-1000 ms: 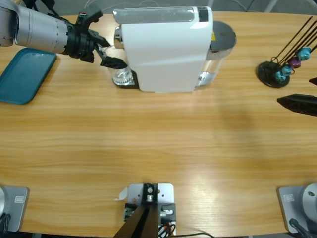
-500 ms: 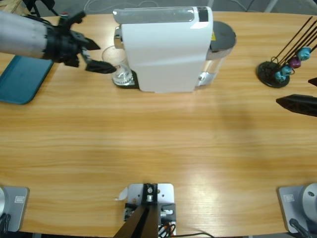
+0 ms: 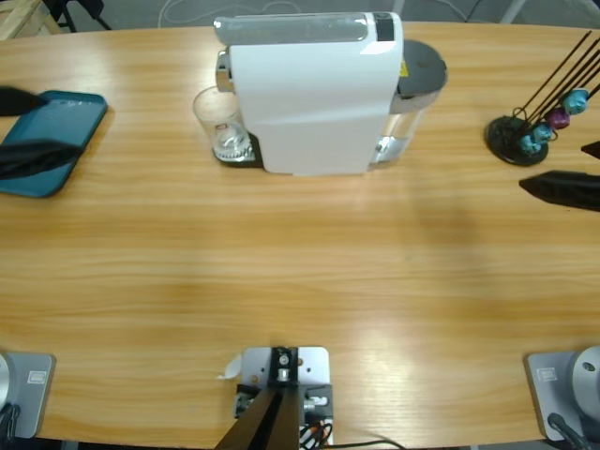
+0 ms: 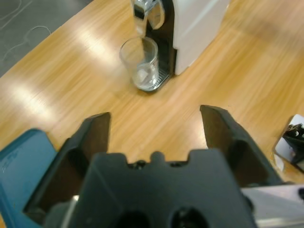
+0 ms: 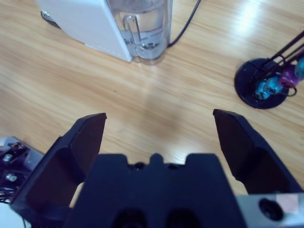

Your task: Pour coffee

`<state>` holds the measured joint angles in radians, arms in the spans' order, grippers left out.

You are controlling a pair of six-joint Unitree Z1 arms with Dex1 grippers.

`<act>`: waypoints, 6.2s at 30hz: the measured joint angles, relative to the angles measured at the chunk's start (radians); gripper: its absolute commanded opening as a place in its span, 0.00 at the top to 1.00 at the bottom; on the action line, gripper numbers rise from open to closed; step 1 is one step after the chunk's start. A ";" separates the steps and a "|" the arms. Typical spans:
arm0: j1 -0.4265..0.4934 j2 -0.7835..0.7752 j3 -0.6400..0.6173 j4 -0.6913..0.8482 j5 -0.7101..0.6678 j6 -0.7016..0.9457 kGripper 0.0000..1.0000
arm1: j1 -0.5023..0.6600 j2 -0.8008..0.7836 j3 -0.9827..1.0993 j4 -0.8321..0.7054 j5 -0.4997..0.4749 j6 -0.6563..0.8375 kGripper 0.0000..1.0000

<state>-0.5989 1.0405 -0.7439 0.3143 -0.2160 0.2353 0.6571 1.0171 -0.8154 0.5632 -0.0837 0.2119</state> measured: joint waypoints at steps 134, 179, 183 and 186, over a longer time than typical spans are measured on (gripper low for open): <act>-0.060 -0.132 0.059 0.076 0.161 -0.071 0.15 | -0.146 0.661 -0.669 0.024 0.263 -0.481 1.00; -0.061 -0.226 0.226 -0.207 0.096 -0.027 0.22 | -0.005 -0.215 0.273 -0.329 0.194 -0.302 0.00; -0.061 -0.226 0.236 -0.221 0.096 -0.040 0.23 | -0.005 -0.201 0.285 -0.355 0.194 -0.302 0.00; -0.061 -0.222 0.248 -0.247 0.096 -0.070 0.23 | -0.005 -0.196 0.289 -0.367 0.195 -0.302 0.00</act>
<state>-0.6602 0.8190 -0.4961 0.0678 -0.1199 0.1649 0.6524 0.8209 -0.5265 0.1960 0.1109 -0.0904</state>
